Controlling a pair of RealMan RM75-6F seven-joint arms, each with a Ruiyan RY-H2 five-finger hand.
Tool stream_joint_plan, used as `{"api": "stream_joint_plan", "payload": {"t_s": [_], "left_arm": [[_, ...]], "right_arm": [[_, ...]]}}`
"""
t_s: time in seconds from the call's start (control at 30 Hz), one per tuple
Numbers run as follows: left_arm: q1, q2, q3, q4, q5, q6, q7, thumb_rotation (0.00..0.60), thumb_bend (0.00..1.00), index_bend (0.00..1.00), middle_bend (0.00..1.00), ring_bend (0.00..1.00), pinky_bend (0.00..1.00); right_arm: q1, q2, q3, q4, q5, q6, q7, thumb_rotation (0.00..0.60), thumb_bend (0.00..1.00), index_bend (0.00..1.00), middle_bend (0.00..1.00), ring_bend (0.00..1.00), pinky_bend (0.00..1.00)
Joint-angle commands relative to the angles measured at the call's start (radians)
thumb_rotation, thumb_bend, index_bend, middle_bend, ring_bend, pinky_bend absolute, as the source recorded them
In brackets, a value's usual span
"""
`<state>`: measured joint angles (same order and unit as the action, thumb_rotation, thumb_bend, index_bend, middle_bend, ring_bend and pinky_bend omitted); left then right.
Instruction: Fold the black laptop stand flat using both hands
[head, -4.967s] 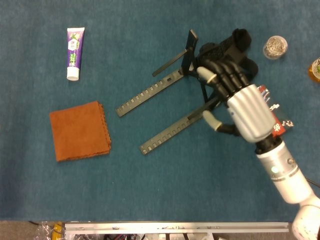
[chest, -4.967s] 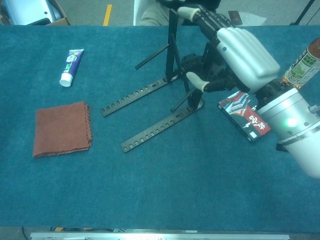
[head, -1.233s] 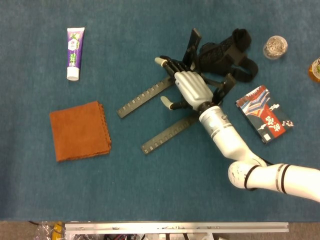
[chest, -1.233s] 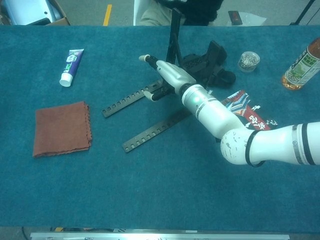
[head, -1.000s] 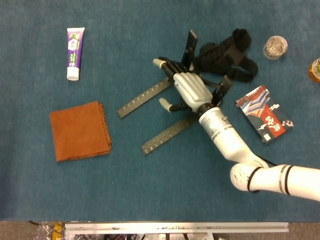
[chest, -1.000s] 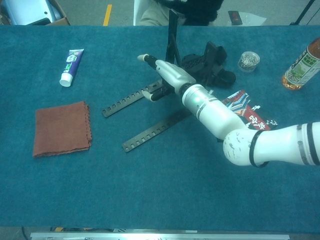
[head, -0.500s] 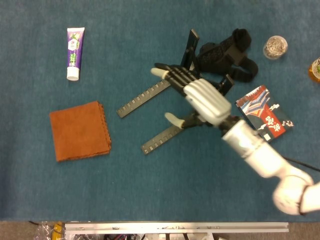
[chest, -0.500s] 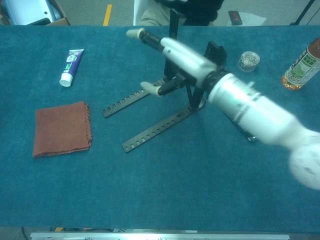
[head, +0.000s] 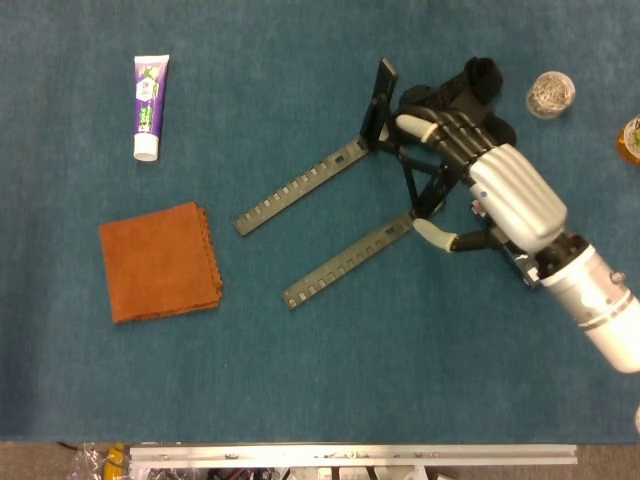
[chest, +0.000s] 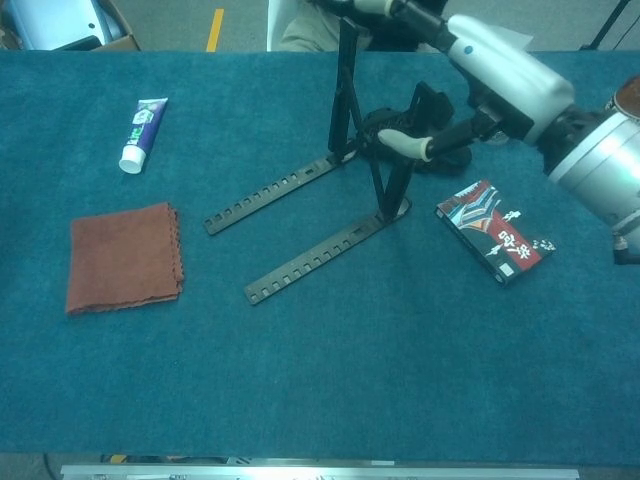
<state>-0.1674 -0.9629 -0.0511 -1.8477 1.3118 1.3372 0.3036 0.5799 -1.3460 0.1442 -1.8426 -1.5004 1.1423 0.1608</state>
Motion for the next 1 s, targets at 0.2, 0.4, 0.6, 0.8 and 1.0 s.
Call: {"api": "stream_joint_plan", "payload": {"t_s": [0.2, 0.4, 0.6, 0.8, 1.0], "left_arm": [[-0.001, 0.001, -0.010, -0.011, 0.001, 0.024, 0.015, 0.600, 0.28, 0.00, 0.00, 0.00, 0.00], [-0.001, 0.004, -0.011, -0.018, 0.006, 0.035, 0.022, 0.600, 0.28, 0.00, 0.00, 0.00, 0.00], [0.001, 0.009, -0.015, -0.018, -0.002, 0.042, 0.022, 0.600, 0.28, 0.00, 0.00, 0.00, 0.00], [0.003, 0.019, -0.018, -0.021, -0.001, 0.051, 0.018, 0.600, 0.28, 0.00, 0.00, 0.00, 0.00], [0.003, 0.028, -0.021, -0.021, 0.007, 0.058, 0.007, 0.600, 0.28, 0.00, 0.00, 0.00, 0.00]], "right_arm": [[-0.013, 0.007, -0.029, 0.038, 0.005, -0.019, 0.083, 0.600, 0.19, 0.00, 0.02, 0.00, 0.05], [-0.010, -0.006, -0.047, 0.047, -0.004, -0.043, 0.150, 0.600, 0.15, 0.00, 0.02, 0.00, 0.05], [0.001, -0.029, -0.056, 0.041, -0.020, -0.063, 0.215, 0.600, 0.15, 0.00, 0.02, 0.00, 0.05], [0.035, -0.068, -0.074, 0.026, -0.054, -0.114, 0.294, 0.600, 0.15, 0.00, 0.02, 0.00, 0.05], [0.064, -0.119, -0.089, 0.024, -0.082, -0.146, 0.308, 0.600, 0.15, 0.00, 0.02, 0.00, 0.05]]}}
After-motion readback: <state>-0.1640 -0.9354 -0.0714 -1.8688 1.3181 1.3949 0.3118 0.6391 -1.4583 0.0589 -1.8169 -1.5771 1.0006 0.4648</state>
